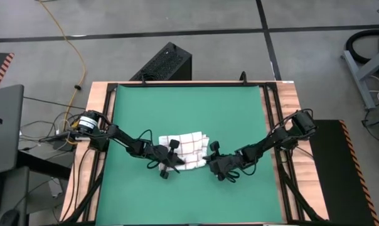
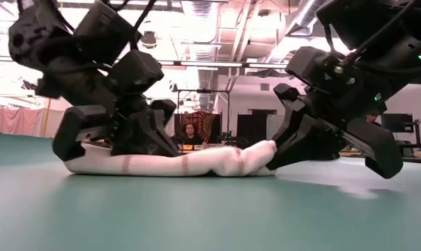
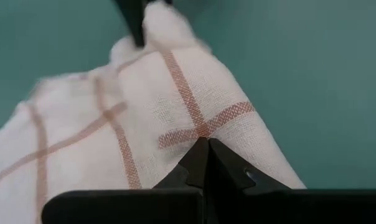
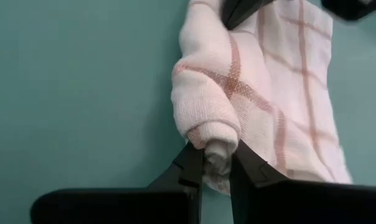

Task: Roll towel into tight, uniform cylinder
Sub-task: Roll the white towel

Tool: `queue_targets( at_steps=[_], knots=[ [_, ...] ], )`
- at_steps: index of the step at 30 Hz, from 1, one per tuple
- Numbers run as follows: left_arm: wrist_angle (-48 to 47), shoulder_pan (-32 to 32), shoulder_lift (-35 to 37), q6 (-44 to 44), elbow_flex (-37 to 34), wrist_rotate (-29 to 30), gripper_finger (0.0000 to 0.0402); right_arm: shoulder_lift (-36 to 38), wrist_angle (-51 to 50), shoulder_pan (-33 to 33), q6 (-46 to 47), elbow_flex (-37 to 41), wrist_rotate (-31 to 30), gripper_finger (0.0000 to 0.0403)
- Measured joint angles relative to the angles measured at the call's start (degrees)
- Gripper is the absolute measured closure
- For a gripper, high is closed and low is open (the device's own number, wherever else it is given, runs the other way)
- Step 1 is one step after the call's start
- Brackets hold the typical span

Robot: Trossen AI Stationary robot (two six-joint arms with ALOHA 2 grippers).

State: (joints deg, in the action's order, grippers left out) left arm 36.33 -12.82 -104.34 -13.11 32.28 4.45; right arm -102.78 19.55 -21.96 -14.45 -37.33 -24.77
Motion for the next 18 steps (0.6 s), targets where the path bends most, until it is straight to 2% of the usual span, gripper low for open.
queue_targets(
  at_steps=[6, 12, 15, 18],
  knots=[
    [-7.99, -1.80, 9.39, -0.56, -0.18, 4.29, 0.0401, 0.04, -0.94, -1.90, 7.02, 0.00, -0.09, 0.0350],
    [-9.54, -3.71, 16.32, -3.58, -1.05, 8.73, 0.0401, 0.04, -1.11, -2.90, 11.07, 0.05, 0.04, 0.0350],
    [-5.53, -3.14, 16.68, -3.10, -5.08, 10.13, 0.0401, 0.04, -1.20, -3.32, 11.36, 0.05, 0.18, 0.0350],
    [4.19, -1.83, 15.33, 0.06, -11.03, 9.66, 0.0401, 0.04, -1.24, -3.68, 11.47, 0.05, 0.52, 0.0350]
  ],
)
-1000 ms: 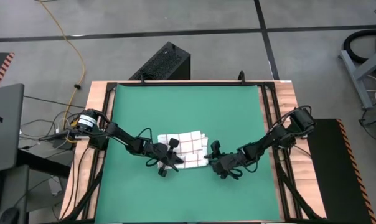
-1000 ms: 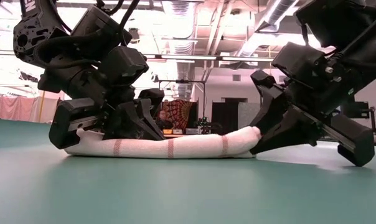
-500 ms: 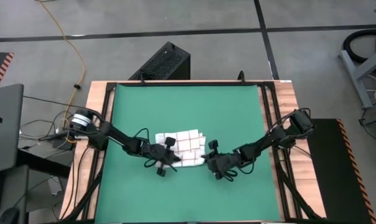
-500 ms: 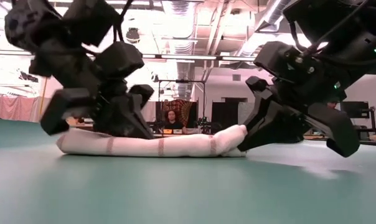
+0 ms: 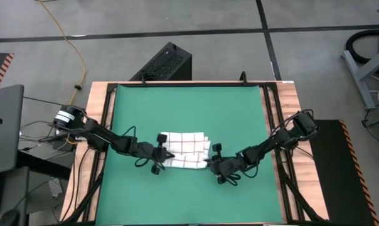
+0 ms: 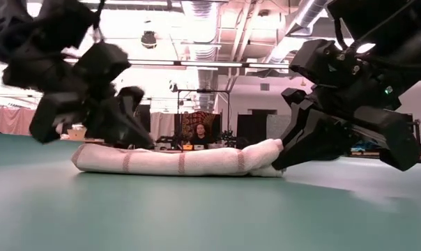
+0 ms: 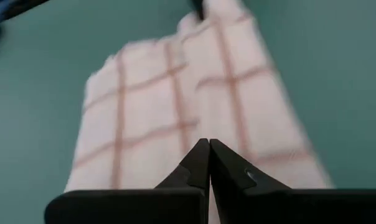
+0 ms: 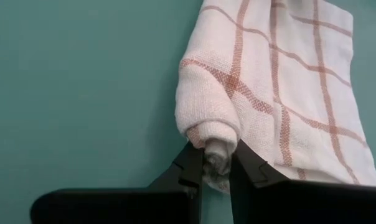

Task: Roll towel into tight, uniform cylinder
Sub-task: Roll the white towel

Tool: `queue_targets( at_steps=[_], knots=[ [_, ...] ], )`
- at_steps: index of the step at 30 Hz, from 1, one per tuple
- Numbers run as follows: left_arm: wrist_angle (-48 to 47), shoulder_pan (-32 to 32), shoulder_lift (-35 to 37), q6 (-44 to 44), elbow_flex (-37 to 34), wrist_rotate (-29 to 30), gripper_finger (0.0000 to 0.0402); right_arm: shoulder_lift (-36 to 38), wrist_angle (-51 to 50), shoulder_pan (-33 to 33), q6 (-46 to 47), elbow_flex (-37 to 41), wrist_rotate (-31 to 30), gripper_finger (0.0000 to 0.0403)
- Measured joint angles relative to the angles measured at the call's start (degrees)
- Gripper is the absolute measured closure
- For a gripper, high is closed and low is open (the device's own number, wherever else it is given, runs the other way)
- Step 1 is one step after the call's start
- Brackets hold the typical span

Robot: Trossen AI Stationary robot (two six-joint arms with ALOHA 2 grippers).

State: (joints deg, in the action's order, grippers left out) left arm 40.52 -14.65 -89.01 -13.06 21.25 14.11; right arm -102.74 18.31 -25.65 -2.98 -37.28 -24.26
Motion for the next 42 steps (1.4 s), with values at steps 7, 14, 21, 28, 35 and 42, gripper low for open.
queue_targets(
  at_steps=[7, 14, 21, 28, 35, 42],
  knots=[
    [13.58, 2.27, -1.24, 1.41, -7.57, -0.21, 0.0401, 0.04, -0.32, -0.18, 0.13, 0.00, 0.35, 0.0350],
    [13.78, 1.40, -4.53, 1.04, -5.78, -3.90, 0.0401, 0.02, 0.12, -0.16, 1.27, 0.04, 0.42, 0.0350],
    [14.92, 0.87, -9.75, 1.58, -4.78, -5.79, 0.0401, 1.11, -0.11, -0.16, 5.88, 0.04, 0.95, 0.0350],
    [14.94, 0.89, -13.10, 5.68, -4.62, -6.82, 0.0402, 8.66, -4.52, 1.71, 21.14, 0.22, 6.85, 0.0350],
    [14.85, 0.89, -13.14, 10.36, -4.63, -11.05, 0.0402, 14.27, -8.65, 6.54, 44.36, 0.17, 13.90, 0.0350],
    [14.77, 0.92, -13.18, 15.27, -4.36, -17.47, 0.0402, 13.44, -8.10, 9.52, 57.52, 0.12, 17.35, 0.0350]
  ],
)
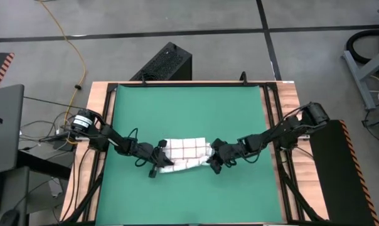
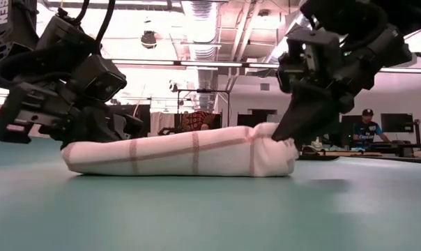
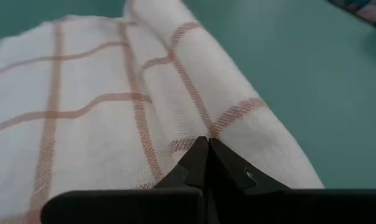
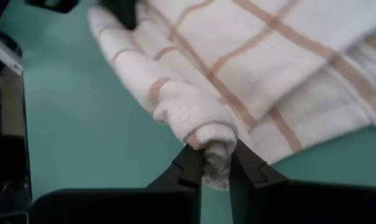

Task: Roll towel into tight, uniform cylinder
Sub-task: Roll the white towel

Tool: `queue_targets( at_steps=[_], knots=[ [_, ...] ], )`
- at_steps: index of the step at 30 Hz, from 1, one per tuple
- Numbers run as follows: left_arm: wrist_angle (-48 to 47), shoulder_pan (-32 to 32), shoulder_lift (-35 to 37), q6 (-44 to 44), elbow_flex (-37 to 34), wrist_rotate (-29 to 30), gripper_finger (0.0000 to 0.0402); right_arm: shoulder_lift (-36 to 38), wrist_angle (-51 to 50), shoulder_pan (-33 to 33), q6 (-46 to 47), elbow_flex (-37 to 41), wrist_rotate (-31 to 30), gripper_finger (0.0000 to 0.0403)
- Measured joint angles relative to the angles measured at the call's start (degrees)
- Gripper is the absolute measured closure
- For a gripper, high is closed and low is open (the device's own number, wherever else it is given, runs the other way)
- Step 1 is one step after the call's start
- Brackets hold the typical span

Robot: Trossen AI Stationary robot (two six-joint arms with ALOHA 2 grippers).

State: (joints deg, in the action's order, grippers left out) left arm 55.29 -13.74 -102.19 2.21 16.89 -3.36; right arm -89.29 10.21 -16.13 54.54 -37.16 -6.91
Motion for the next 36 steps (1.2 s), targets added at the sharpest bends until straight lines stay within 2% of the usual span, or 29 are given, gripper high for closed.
queue_targets(
  at_steps=[8, 16, 20, 24, 26, 29, 32, 34, 36],
  knots=[
    [-0.35, 0.00, -0.04, 2.13, 0.53, -4.74, 0.0402, -3.43, 0.74, 1.37, 6.89, -0.21, 0.00, 0.0350],
    [1.00, -0.21, -0.03, 5.77, 0.43, -8.00, 0.0402, -3.61, 0.05, 2.78, 11.85, -0.21, 0.01, 0.0350],
    [1.24, -0.98, 3.35, 7.79, 0.48, -8.02, 0.0402, -3.63, -1.40, 3.03, 12.45, -0.26, -0.01, 0.0350],
    [-4.46, -2.04, 10.14, 10.07, 0.41, -8.49, 0.0402, -3.61, -1.92, 3.09, 12.72, -0.22, -0.03, 0.0350],
    [-9.06, -3.47, 14.66, 10.65, 0.43, -4.51, 0.0402, -3.62, -1.92, 3.10, 12.70, -0.19, -0.03, 0.0350],
    [-18.77, -7.36, 21.87, 8.53, 1.61, 5.34, 0.0402, -3.65, -1.94, 3.11, 12.68, -0.17, -0.06, 0.0350],
    [-31.38, -12.15, 27.37, 4.09, 5.82, 15.45, 0.0402, -3.65, -1.92, 3.11, 12.13, -0.13, -0.31, 0.0350],
    [-38.17, -15.48, 28.50, 1.97, 9.45, 21.27, 0.0402, -3.66, -1.74, 3.11, 11.64, -0.12, -0.32, 0.0350],
    [-40.71, -18.29, 27.61, -0.13, 12.76, 24.49, 0.0402, -3.67, -1.70, 3.11, 11.43, -0.10, -0.34, 0.0350]
  ],
)
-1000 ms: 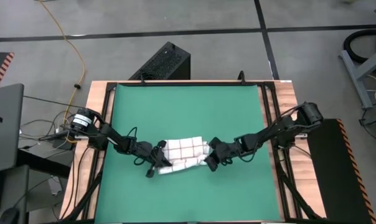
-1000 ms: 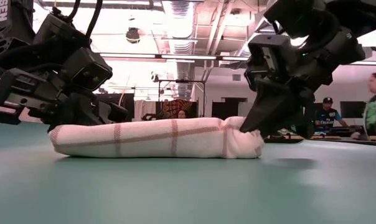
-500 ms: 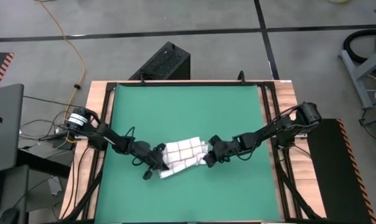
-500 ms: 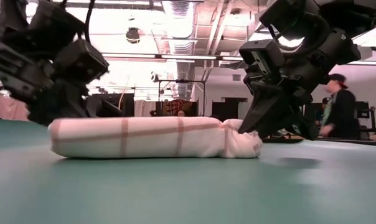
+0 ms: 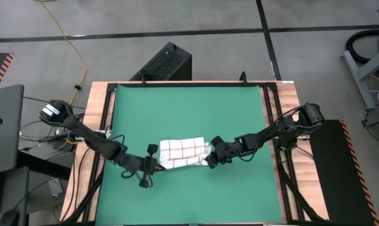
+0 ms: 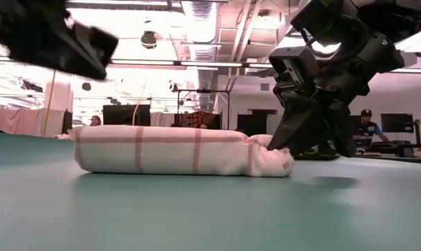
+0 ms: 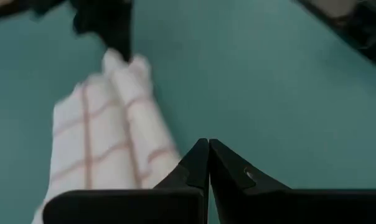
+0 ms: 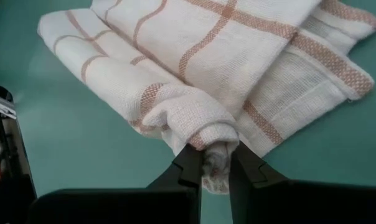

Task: Roll towel into tight, uniform cylinder
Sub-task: Roll the white towel

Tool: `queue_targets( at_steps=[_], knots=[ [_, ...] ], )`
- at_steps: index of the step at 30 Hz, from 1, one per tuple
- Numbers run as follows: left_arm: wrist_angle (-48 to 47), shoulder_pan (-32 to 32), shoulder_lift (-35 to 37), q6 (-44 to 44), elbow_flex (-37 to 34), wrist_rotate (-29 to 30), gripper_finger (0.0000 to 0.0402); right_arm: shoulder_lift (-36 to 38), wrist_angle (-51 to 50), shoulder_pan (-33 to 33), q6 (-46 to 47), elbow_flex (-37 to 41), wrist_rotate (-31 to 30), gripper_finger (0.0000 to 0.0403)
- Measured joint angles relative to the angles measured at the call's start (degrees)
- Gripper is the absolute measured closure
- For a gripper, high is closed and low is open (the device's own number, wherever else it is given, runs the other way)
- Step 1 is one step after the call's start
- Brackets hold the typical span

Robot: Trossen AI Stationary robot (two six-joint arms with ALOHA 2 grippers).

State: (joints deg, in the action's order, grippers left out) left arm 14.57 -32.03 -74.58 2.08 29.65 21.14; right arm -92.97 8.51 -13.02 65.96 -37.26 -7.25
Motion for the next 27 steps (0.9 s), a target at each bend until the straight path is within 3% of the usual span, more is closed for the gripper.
queue_targets(
  at_steps=[4, 8, 12, 19, 27],
  knots=[
    [-2.63, -3.67, -5.78, -5.51, 6.16, 1.02, 0.0402, -0.02, 0.12, 0.00, -0.52, 0.01, -0.07, 0.0350],
    [-11.48, -5.08, -14.32, -8.68, 11.89, 3.96, 0.0402, -0.02, 0.17, 0.00, -1.57, 0.02, -0.07, 0.0350],
    [-18.60, -5.07, -21.21, -8.85, 15.65, 12.33, 0.0402, -0.03, 0.20, -0.05, -2.63, 0.02, -0.07, 0.0350],
    [-20.00, -5.00, -21.91, -7.12, 16.22, 19.17, 0.0402, -0.04, 0.37, -0.11, -3.49, 0.02, -0.03, 0.0350],
    [-22.03, -3.13, -21.05, -6.07, 15.64, 20.23, 0.0402, -0.04, 0.55, -0.11, -4.53, 0.02, 0.12, 0.0350]
  ],
)
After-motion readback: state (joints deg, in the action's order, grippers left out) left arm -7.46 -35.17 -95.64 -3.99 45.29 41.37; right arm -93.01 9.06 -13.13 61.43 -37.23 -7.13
